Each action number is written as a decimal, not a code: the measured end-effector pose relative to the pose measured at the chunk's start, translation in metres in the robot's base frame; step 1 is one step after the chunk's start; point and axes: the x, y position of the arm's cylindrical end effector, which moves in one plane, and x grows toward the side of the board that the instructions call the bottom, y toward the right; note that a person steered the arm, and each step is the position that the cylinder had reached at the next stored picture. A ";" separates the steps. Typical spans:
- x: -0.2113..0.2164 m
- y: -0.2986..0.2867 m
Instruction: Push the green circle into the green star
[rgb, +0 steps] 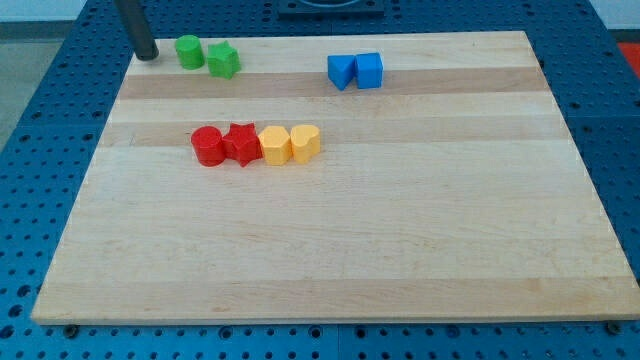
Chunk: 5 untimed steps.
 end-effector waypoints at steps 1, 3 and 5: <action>-0.018 0.014; 0.000 0.036; 0.014 0.059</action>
